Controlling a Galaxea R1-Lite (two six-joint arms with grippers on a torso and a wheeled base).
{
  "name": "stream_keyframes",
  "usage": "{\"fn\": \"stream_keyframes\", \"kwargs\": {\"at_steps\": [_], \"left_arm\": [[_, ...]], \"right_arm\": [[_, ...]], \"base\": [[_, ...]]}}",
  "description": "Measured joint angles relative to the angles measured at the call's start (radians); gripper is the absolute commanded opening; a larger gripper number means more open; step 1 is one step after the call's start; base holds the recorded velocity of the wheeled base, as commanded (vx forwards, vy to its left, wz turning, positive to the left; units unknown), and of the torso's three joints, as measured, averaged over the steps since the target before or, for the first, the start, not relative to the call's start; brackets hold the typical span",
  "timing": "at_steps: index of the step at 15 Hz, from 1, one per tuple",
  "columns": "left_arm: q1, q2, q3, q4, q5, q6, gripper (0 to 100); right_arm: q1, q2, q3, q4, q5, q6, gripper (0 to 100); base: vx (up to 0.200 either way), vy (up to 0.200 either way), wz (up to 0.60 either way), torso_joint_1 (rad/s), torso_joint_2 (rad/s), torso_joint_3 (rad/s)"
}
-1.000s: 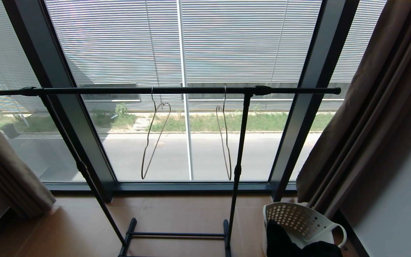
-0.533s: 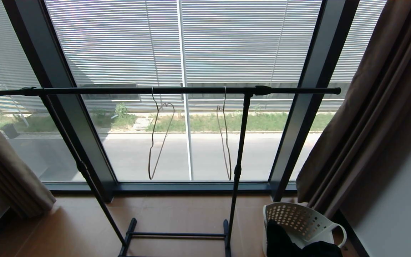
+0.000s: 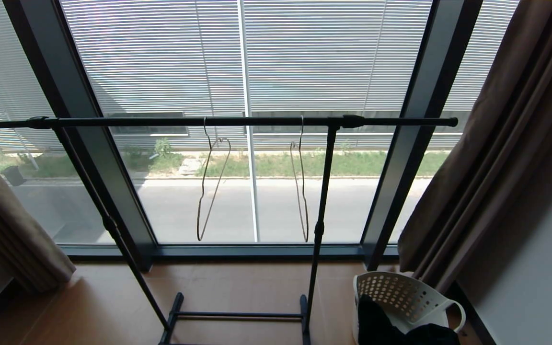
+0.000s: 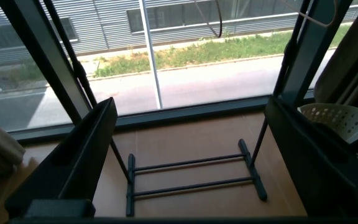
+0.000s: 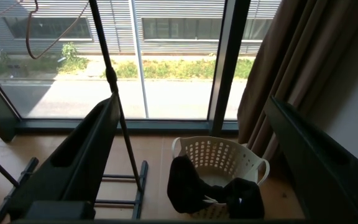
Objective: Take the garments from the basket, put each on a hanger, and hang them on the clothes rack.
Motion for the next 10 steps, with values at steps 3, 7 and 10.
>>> {"fn": "stream_keyframes", "kwargs": {"at_steps": [3, 7, 10], "left_arm": [[0.0, 0.0, 0.0, -0.001, 0.024, -0.027, 100], [0.0, 0.0, 0.0, -0.001, 0.024, -0.031, 100], [0.0, 0.0, -0.001, -0.001, 0.023, -0.032, 100]], "right_arm": [[-0.01, -0.013, 0.0, 0.0, -0.001, 0.002, 100], [-0.011, -0.018, 0.0, 0.0, 0.0, 0.002, 100], [-0.01, -0.018, 0.0, 0.0, 0.0, 0.0, 100]], "base": [[0.0, 0.0, 0.0, 0.0, 0.0, 0.0], [0.0, 0.0, 0.0, 0.0, 0.0, 0.0], [0.0, 0.0, 0.0, 0.0, 0.0, 0.0]]}}
